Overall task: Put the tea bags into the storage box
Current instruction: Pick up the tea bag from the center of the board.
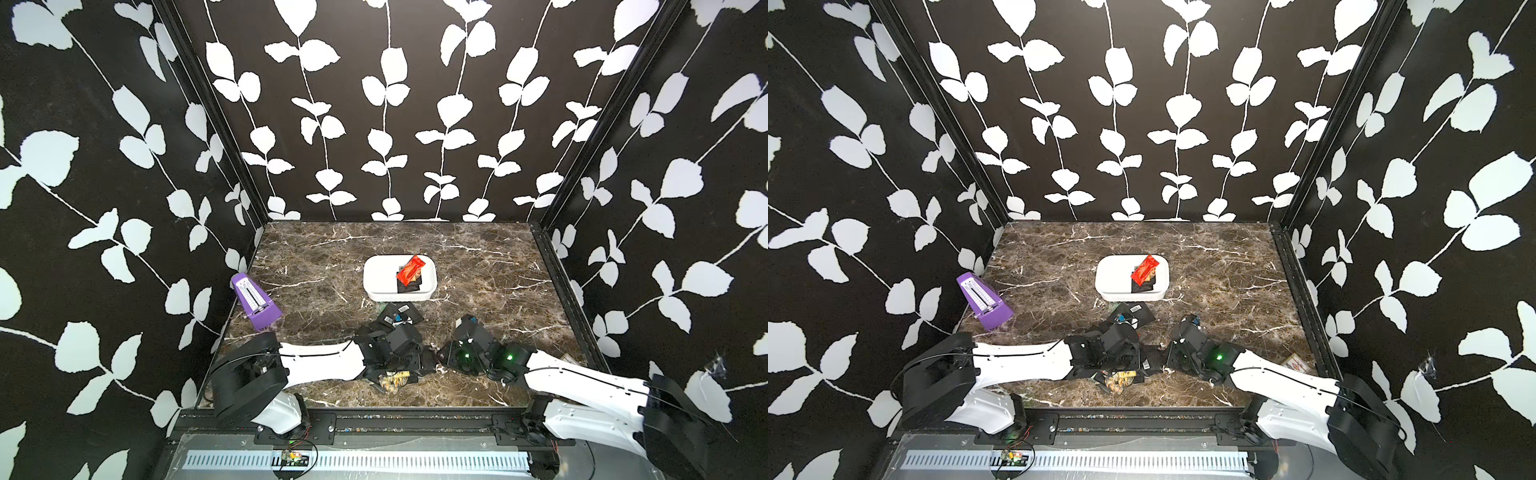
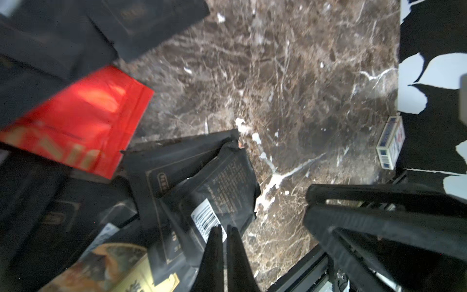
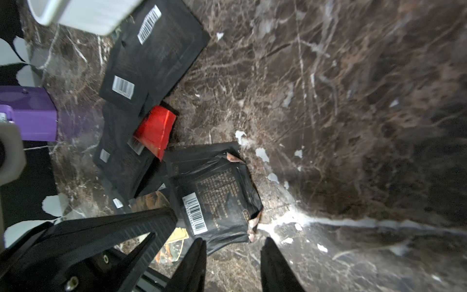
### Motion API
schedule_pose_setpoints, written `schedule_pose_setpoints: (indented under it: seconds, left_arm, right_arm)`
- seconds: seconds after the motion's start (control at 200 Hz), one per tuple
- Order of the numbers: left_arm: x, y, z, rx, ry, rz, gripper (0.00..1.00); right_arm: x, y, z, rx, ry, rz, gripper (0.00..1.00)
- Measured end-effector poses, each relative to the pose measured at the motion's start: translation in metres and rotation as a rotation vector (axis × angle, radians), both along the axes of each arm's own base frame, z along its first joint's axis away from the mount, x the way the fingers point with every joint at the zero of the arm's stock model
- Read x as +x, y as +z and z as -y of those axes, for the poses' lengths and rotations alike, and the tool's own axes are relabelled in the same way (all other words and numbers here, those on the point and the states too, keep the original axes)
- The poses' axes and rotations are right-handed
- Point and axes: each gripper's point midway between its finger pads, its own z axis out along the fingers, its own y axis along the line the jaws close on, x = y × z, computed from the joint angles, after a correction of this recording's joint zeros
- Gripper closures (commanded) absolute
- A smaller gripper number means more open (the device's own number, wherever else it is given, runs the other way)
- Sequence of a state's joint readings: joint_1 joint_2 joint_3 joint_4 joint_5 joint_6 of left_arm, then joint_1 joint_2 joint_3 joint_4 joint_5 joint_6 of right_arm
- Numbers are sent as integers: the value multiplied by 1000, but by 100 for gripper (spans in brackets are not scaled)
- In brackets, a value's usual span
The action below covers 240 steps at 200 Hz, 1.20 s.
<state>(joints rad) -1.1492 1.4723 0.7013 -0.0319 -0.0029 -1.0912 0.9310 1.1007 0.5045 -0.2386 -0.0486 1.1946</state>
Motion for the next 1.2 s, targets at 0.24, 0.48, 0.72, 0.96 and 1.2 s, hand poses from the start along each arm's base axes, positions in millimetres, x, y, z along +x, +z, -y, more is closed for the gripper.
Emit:
schedule_pose_setpoints:
  seconds: [0.24, 0.48, 0.72, 0.96, 1.2]
  left_arm:
    - [-5, -8, -2, 20, -2, -25, 100]
    - [-8, -14, -7, 47, 6, -36, 100]
    - [-9, -19, -9, 60, 15, -43, 100]
    - [-10, -26, -12, 77, 23, -54, 100]
    - [-10, -29, -12, 84, 23, -57, 100]
  right_arm:
    - [0, -7, -5, 10, -18, -9, 63]
    - [-4, -17, 0, 8, -44, -29, 62]
    - [-3, -26, 0, -5, -58, -49, 62]
    - [-2, -30, -2, -9, -62, -55, 64]
    - [-3, -39, -1, -26, -67, -71, 67]
